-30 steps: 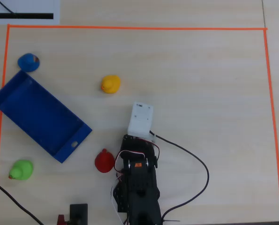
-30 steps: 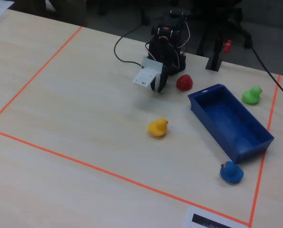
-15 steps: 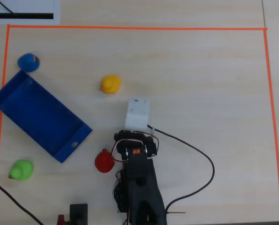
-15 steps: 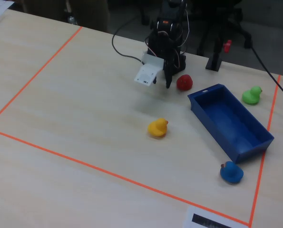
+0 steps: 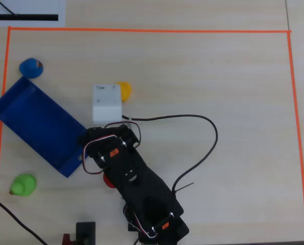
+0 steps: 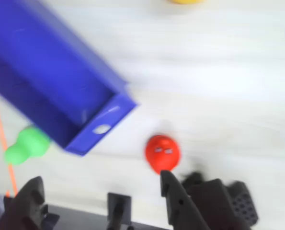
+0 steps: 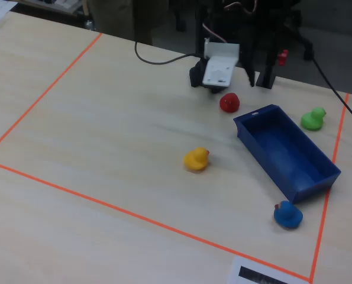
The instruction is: Grasp green duck and put it into box.
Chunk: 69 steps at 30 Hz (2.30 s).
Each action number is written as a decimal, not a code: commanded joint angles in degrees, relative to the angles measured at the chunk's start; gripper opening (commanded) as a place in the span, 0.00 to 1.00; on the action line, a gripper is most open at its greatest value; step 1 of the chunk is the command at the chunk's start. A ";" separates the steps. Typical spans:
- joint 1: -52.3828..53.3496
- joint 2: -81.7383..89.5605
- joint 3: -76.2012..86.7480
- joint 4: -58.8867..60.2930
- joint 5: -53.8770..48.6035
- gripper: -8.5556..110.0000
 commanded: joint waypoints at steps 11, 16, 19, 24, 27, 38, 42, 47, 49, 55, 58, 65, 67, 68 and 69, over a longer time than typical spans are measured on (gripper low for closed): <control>-16.61 -3.87 -2.37 -11.60 -6.06 0.37; -15.82 -3.78 0.00 -16.79 -13.18 0.38; -16.52 -3.43 2.46 -19.78 -16.44 0.38; -15.29 -3.43 6.06 -25.49 -22.24 0.38; -14.50 -5.80 6.15 -28.56 -25.31 0.38; -31.55 -14.94 5.19 -31.90 -21.88 0.38; -37.18 -20.48 1.23 -32.43 -19.86 0.38; -41.48 -26.98 -6.94 -32.34 -17.67 0.39; -42.54 -29.97 -10.90 -32.08 -16.35 0.39; -43.68 -35.42 -15.03 -34.45 -13.89 0.38; -43.24 -37.62 -15.03 -35.68 -13.45 0.38; -40.34 -38.58 -15.73 -36.39 -13.80 0.38; -39.46 -38.41 -17.14 -35.16 -13.97 0.38; -39.02 -38.32 -17.93 -34.63 -14.06 0.38; -38.58 -38.23 -18.54 -34.28 -14.15 0.38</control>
